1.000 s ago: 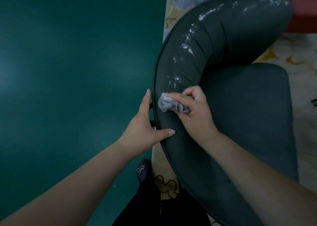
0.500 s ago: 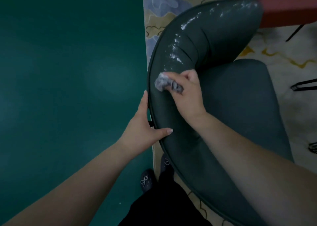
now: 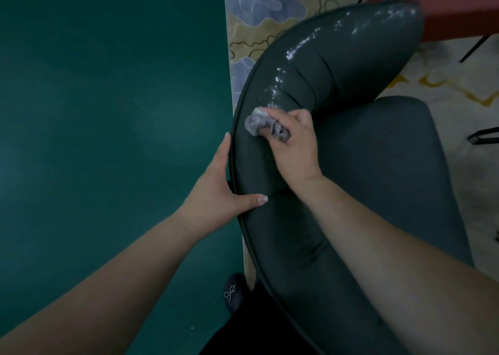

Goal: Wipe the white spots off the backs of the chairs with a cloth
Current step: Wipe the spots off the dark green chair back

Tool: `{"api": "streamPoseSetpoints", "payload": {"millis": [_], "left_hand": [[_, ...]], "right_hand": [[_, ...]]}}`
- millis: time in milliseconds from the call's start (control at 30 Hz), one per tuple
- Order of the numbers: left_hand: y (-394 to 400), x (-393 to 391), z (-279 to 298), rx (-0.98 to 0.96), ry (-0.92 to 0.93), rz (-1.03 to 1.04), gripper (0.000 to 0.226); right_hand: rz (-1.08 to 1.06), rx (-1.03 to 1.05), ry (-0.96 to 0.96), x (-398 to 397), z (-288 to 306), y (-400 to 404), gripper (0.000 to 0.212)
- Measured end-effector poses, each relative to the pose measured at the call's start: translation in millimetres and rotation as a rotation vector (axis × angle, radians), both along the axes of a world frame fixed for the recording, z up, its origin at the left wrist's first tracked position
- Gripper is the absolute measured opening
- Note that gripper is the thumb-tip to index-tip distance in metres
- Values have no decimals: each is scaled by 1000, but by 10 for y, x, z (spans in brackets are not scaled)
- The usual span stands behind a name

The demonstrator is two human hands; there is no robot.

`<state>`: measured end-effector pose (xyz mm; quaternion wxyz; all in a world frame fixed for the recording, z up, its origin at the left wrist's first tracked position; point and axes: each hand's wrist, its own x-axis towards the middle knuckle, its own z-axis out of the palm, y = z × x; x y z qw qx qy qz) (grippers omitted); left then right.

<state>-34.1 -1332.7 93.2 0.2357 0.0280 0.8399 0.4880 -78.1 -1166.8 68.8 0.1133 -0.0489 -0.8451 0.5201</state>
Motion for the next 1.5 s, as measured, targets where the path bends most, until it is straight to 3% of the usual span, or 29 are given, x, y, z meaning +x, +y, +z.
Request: {"api": "streamPoseSetpoints", "payload": {"millis": [167, 233, 400, 567, 767, 967, 1033, 1133, 1233, 1333, 1500], "left_hand": [[28, -240, -1, 14, -4, 3, 122], [43, -321, 12, 9, -4, -11, 121], [73, -422, 72, -14, -27, -23, 120], [44, -548, 57, 20, -71, -59, 123], [47, -872, -24, 66, -62, -159, 122], [1, -1063, 42, 42, 45, -296, 99], [-8, -1122, 60, 34, 48, -330, 93], [-6, -1178, 43, 22, 51, -360, 99], [6, -1183, -7, 12, 55, -356, 112], [27, -1220, -37, 13, 9, -359, 119], [114, -1358, 14, 15, -47, -378, 94]], "right_hand": [[155, -17, 49, 619, -62, 76, 52], [178, 33, 72, 479, -56, 119, 48], [16, 61, 31, -285, -38, 99, 42], [82, 11, 54, 337, -133, 86, 59], [-79, 109, 36, -269, -60, 60, 42], [-77, -20, -52, 222, 80, -50, 46], [-211, -155, -106, 125, 171, -53, 41], [-573, -327, -119, -158, 230, -6, 35], [-660, -416, -173, -450, 155, 57, 28], [-590, -391, -238, -511, 104, 36, 30], [-291, -257, -175, -117, 45, -8, 36]]}}
